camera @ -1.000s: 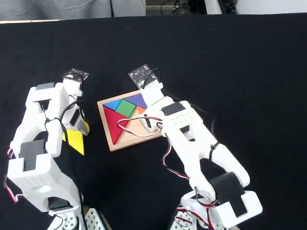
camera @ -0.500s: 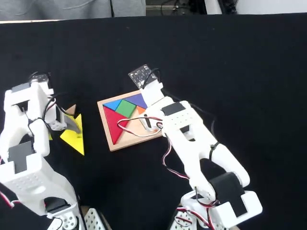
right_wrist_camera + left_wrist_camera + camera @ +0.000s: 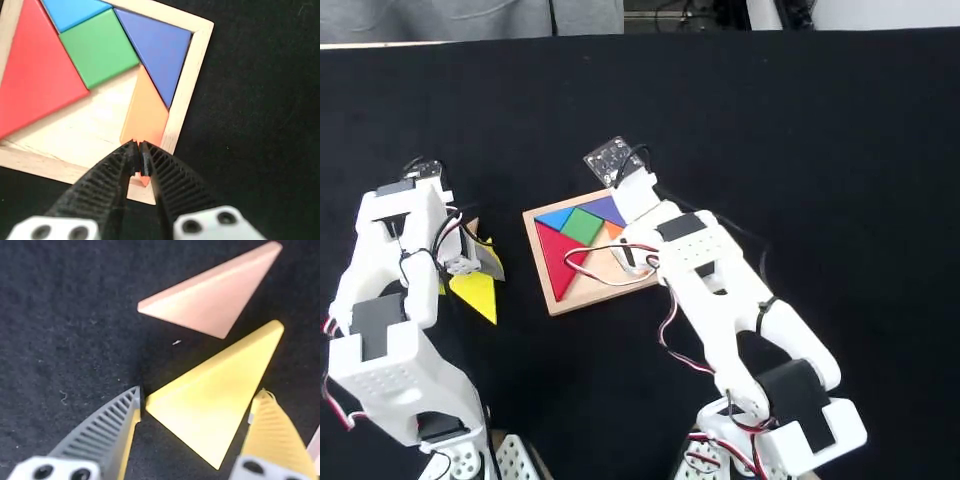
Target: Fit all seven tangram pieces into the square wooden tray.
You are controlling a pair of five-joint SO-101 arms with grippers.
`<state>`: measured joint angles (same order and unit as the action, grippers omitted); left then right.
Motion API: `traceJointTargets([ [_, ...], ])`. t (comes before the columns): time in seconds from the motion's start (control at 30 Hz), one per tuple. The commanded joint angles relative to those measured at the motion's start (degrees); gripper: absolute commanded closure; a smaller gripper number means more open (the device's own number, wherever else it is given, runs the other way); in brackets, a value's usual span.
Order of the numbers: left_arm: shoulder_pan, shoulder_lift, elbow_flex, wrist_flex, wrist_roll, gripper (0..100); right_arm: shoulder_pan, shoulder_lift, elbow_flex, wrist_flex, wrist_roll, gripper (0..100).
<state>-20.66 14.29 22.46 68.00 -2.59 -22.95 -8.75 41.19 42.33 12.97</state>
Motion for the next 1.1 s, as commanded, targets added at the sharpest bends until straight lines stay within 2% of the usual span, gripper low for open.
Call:
traceJointTargets([
  [0.0, -0.31, -0.70, -4.00, 1.49, -1.58, 66, -1.05, -2.68, 0.04, -0.35, 0.88, 98.3],
  [0.13, 0.66, -0.18, -3.12, 1.32, -0.97, 66, -1.05, -2.68, 0.22, -0.35, 0.97, 98.3],
  [0.33, -3.38, -5.27, -5.41, 4.31, -1.67, 66, -1.05, -2.68, 0.31, -0.35, 0.97, 98.3],
  [0.47, -3.82, -11.34, -4.97, 6.24, -5.80, 66, -1.05, -2.68, 0.31, -0.35, 0.97, 98.3],
  [0.57, -3.47, -12.57, -2.59, 4.57, -6.42, 66, -1.05, -2.68, 0.31, -0.35, 0.97, 98.3],
  [0.77, -3.56, -6.33, 0.48, 1.05, -11.60, 66, -1.05, -2.68, 0.31, -0.53, 0.97, 98.3],
  [1.07, -3.38, 3.78, -7.16, 1.32, -9.67, 67, -1.05, -2.68, 0.31, -0.62, 0.97, 98.3],
])
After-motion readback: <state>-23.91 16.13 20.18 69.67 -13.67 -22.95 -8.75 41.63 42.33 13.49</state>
